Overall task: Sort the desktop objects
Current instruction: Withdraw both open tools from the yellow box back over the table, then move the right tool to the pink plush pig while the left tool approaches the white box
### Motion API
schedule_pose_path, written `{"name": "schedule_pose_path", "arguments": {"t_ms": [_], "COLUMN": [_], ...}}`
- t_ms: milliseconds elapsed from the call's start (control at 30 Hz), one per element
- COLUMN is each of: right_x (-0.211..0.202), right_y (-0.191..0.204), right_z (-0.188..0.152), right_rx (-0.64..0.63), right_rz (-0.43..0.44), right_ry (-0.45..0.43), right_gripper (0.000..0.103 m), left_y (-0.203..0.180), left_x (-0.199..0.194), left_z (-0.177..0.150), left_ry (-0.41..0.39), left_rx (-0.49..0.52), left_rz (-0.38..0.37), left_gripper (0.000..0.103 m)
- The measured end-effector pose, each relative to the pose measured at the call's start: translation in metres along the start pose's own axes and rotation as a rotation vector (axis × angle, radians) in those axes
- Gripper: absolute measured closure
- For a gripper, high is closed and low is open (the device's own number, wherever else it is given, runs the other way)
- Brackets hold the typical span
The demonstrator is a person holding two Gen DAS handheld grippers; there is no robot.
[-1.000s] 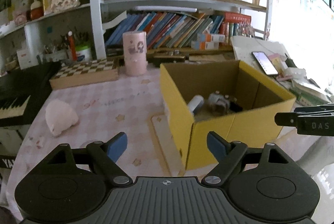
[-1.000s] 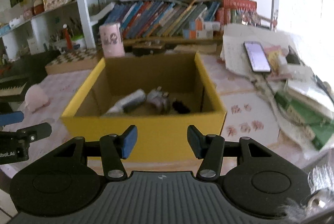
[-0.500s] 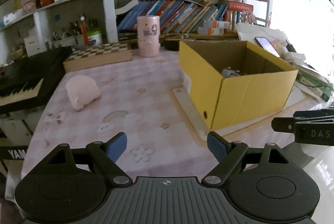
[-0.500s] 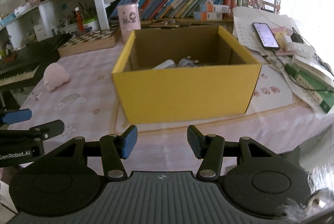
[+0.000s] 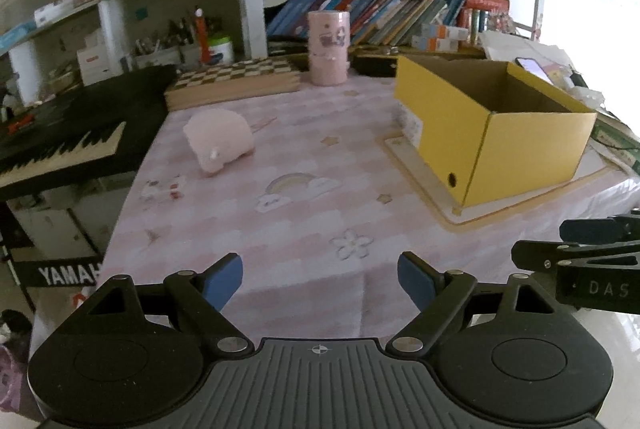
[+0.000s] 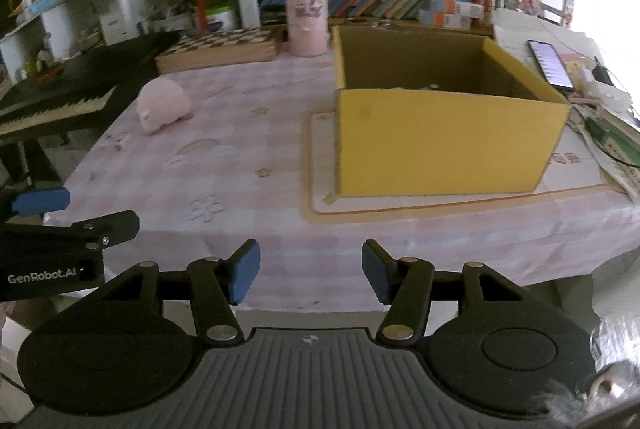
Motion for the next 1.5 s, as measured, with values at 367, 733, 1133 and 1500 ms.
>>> {"name": "schedule_pose_path", "arguments": {"t_ms": [367,733,1133,1500], "right_x": [0.004,0.006,0.007,0.01], "right_y": [0.054,0.103,0.14,0.151], "right_z": [-0.007,-0.005,-0.002,0.004], "right_rx": [-0.053,-0.127,-0.178,-0.199], "right_rz": [0.082,0.153,0.186,0.189], "right_ry": [0.021,0.016,0.005,0.011], "right_gripper": [0.047,0.045,0.04,0.038], "left_y": [0.04,0.077,0.108,0.12], "left_x": [-0.019,-0.036,-0.046,-0.044], "left_z": [-0.021,-0.034,-0.041,-0.039], "left_ry": [0.028,0.022,0.002,-0.004], "left_rx": [-0.028,-0.08,-0.109,-0.144], "left_rz": [0.055,0.108,0.132,0.136], "left_gripper": [0.016,0.015,0.011,0.011]}}
Point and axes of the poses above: each gripper's, at about its wrist camera, not at the fingertips, and x roughly the way its jaws point, y to its left, z to its top, the point moved 4 cm from there along x, roughly the way its jaws point, and after that the axes turned 7 degrees about -z, right-handed, at the moved point
